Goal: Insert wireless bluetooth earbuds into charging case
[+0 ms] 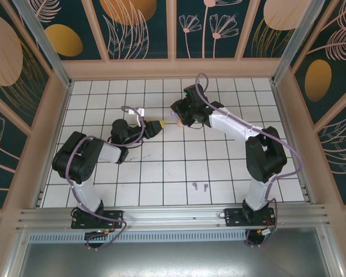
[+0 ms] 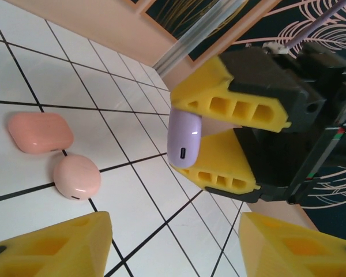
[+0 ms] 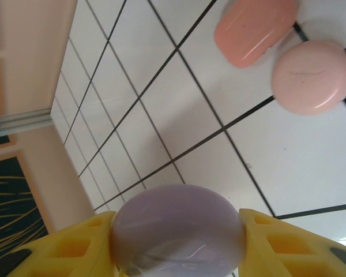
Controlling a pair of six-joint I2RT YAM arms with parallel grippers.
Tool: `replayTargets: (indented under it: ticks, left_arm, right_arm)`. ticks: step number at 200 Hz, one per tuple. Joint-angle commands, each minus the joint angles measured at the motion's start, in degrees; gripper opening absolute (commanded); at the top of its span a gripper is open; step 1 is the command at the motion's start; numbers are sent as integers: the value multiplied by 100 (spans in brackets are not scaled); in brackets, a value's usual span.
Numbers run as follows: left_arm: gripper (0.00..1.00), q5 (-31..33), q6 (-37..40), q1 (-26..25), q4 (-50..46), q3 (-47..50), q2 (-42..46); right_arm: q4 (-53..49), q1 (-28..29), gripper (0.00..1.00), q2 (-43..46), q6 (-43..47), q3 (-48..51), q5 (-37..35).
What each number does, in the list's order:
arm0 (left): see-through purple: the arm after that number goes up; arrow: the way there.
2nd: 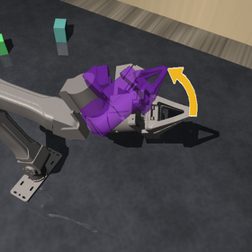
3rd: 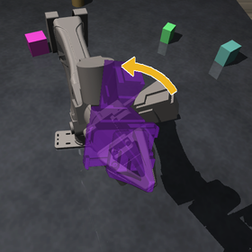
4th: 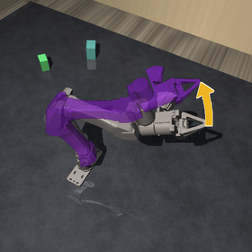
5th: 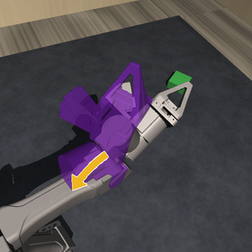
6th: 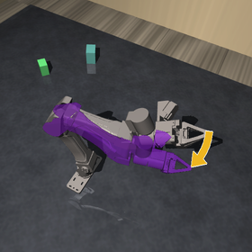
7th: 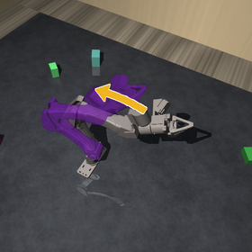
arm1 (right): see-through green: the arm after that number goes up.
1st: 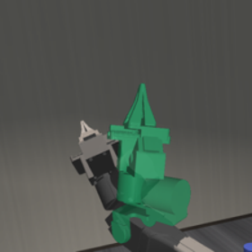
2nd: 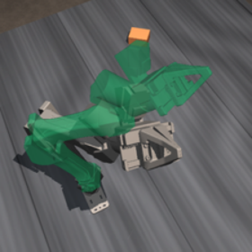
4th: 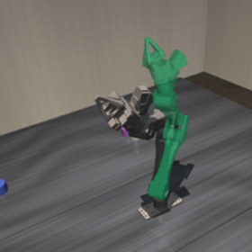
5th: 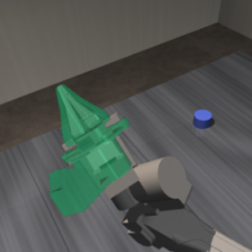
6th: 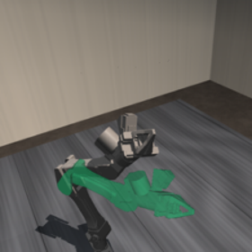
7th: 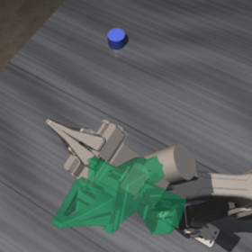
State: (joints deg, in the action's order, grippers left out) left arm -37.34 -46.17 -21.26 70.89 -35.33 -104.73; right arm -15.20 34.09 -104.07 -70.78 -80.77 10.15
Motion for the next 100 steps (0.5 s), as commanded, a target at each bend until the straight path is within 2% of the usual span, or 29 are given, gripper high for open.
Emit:
replayTargets:
  ticks: [1, 100]
  left_arm:
    - [55, -179, -136, 43, 602, -196, -186]
    - [46, 93, -288, 45, 886, -421, -504]
  right_arm:
    - [96, 151, 33, -134, 41, -241, 110]
    - [79, 517, 32, -386, -58, -587, 92]
